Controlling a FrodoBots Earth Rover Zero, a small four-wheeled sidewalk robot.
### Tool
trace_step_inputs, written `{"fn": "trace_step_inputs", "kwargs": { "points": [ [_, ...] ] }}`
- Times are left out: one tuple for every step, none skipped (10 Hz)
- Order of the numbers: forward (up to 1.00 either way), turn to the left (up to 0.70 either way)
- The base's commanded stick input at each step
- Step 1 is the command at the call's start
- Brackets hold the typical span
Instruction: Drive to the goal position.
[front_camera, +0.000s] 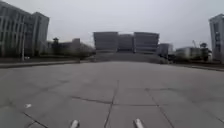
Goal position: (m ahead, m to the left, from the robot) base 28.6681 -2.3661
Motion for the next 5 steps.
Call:
{"fn": "trace_step_inputs", "kwargs": {
  "points": [
    [1.0,0.02],
    [1.0,0.02],
    [1.0,0.02],
    [1.0,0.02],
    [1.0,0.02]
  ]
}}
